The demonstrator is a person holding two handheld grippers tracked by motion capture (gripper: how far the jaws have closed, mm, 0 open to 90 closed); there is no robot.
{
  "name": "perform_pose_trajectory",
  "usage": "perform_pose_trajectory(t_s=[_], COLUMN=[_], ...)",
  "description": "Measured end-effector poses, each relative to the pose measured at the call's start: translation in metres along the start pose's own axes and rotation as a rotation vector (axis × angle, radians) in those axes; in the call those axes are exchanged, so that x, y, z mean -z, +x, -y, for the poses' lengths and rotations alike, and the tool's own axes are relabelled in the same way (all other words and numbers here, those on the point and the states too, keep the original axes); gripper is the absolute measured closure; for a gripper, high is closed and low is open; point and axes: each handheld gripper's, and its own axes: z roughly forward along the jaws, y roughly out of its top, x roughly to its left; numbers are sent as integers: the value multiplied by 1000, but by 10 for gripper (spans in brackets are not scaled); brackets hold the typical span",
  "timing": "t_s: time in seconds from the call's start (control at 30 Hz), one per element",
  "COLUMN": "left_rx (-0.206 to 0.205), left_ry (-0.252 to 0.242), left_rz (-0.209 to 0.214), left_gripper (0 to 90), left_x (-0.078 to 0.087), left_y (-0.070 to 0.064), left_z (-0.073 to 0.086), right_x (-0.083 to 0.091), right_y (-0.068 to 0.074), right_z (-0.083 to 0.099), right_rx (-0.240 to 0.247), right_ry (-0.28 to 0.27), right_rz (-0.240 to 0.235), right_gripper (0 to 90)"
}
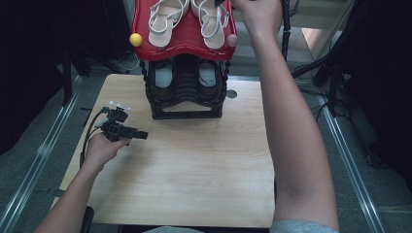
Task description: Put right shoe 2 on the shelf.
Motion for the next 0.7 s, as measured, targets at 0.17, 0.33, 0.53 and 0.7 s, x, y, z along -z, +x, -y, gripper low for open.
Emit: perform_pose_trajectory(t_s=[0.17,0.33,0.53,0.7], left_rx=[1,2,-1,0], left_ry=[-1,-1,0,-2], left_rz=[0,-1,-2,-3], left_gripper=[383,383,383,383], left_x=[0,0,-1,0], left_y=[0,1,0,0], left_z=[0,0,0,0], right_x=[1,3,6,4], right_y=[-14,-27,-43,-54], right_z=[9,20,31,43], right_rx=[-8,-14,-38,-47], right_ry=[-1,5,-4,3], right_rz=[-7,0,3,5], right_gripper=[296,301,316,324])
